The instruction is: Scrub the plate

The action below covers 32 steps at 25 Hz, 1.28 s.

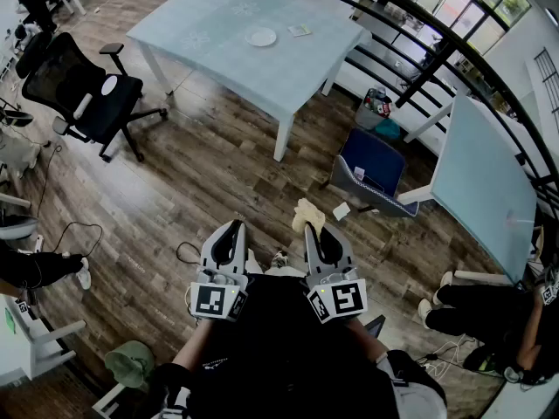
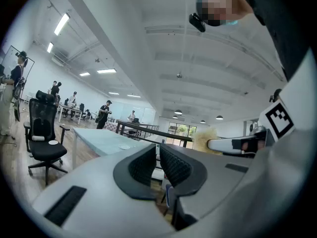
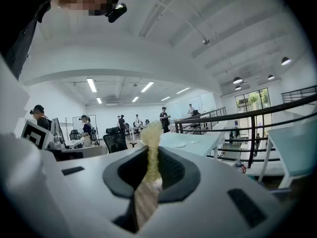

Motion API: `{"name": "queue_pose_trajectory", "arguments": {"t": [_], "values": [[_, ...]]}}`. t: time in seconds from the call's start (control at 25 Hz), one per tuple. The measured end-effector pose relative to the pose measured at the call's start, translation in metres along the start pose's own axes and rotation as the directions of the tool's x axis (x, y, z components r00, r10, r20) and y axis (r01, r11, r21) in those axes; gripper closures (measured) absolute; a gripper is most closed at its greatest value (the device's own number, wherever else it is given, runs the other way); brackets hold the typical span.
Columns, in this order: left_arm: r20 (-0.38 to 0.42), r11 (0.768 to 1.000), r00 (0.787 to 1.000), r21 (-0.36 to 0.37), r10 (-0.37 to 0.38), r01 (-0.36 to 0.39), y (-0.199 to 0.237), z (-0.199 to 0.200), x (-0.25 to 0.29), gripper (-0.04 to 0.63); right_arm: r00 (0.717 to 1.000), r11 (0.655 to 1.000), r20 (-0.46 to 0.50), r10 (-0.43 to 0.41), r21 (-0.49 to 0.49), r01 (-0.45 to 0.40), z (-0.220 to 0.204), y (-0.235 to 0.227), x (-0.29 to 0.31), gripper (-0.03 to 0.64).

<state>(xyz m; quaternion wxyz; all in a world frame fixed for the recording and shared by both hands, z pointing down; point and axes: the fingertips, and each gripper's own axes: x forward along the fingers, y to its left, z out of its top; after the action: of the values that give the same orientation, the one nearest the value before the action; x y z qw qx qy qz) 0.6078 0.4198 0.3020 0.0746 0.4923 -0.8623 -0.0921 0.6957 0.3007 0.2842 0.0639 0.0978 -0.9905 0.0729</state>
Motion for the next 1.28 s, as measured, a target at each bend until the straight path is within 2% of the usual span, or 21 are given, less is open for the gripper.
{"name": "queue_pose_trajectory", "arguments": {"t": [0.08,0.16,0.6,0.84,1.08,1.28], "values": [[0.05,1.0,0.999,0.0,-0.006,0.006,-0.007,0.011,0.001,0.563,1.0,1.0,0.003,0.008,-0.002,-0.008,0.001,-0.001,-0.005,0.561],[0.062,1.0,0.998,0.007,-0.003,0.003,-0.012,0.015,0.002,0.563,1.0,1.0,0.003,0.017,-0.007,-0.017,0.002,-0.002,-0.009,0.561],[0.033,0.998,0.999,0.062,0.012,-0.014,-0.034,0.005,0.005,0.563,0.998,0.998,0.008,0.056,-0.013,-0.056,0.001,-0.011,-0.015,0.561],[0.02,0.998,0.999,0.049,0.036,-0.037,-0.034,0.003,0.012,0.562,0.997,0.997,0.009,0.074,-0.015,-0.074,0.001,-0.015,-0.012,0.563],[0.045,0.998,0.998,0.033,0.05,-0.051,-0.032,0.006,0.02,0.562,0.994,0.994,-0.009,0.106,0.033,-0.106,-0.005,-0.019,-0.001,0.56],[0.041,0.997,0.997,0.026,0.067,-0.068,-0.013,0.005,0.024,0.563,0.992,0.991,-0.013,0.126,0.035,-0.126,-0.004,-0.01,0.016,0.56]]}}
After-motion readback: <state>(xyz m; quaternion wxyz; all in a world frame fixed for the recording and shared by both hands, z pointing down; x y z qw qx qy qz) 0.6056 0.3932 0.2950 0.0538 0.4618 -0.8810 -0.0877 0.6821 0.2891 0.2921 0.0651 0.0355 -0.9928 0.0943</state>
